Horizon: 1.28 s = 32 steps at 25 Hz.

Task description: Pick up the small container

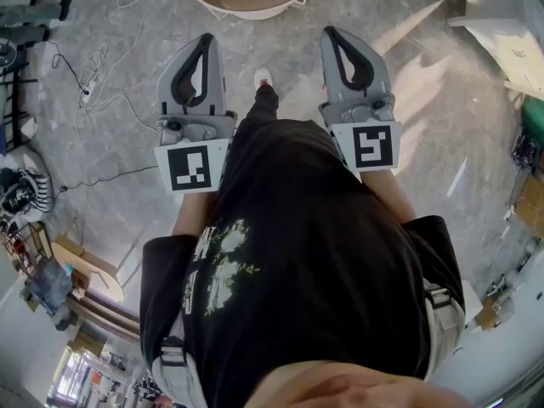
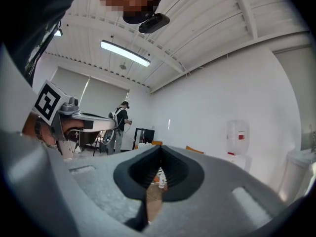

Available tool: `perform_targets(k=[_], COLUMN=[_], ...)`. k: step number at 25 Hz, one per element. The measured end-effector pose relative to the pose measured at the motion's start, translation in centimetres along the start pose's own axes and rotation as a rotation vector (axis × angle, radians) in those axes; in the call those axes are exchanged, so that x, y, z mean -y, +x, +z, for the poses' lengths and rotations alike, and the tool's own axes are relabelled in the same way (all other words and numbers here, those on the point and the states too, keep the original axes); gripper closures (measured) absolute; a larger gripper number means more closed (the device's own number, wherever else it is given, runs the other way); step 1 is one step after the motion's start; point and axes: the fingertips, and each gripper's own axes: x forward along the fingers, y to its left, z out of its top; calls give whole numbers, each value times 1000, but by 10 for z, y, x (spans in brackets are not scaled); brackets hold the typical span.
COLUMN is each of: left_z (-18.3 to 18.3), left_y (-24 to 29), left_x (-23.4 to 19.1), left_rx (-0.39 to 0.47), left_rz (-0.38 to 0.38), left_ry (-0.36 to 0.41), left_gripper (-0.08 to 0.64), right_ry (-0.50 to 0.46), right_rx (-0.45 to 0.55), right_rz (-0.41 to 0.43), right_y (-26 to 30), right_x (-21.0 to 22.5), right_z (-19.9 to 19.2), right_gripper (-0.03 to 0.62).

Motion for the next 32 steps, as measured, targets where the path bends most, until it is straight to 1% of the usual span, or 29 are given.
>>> perform_targets(k=[3,9,12,14,17,20,23,29,32], left_z=[0,-14,-21,-24,-23,-27,-29,-36,-39], left_y=[16,37,56,71,93,113,127,140,151], left_x=[-18,-67,-87,-98,-105,-112,-113,-112,-109], left_rx=[1,0,15,23,34,37,46,32,29], left_rz=[-3,-12,-29,-46,-74,-96,-108,-141,-147], left_ry=[3,-1,-10,-13,-11,-9,-31,-32,-44], left_gripper=[558,558,558,558,558,558,558,558,558], right_ry=[-3,-16,-27,-29,-2,-7,-9,-25,-9], right_rx=[6,10,-6,1,53,109,93,53,33], right_rz=[-3,-18,-35,-53,-69,-54,-64,-108,-128], right_y=[25,74,97,114,128,138,145,148,152], right_x=[5,-4,-4,1,11,15,19,32,42], right_z=[3,5,0,0,9,15,6,-5,-11], right_gripper=[595,595,595,595,595,595,595,595,595])
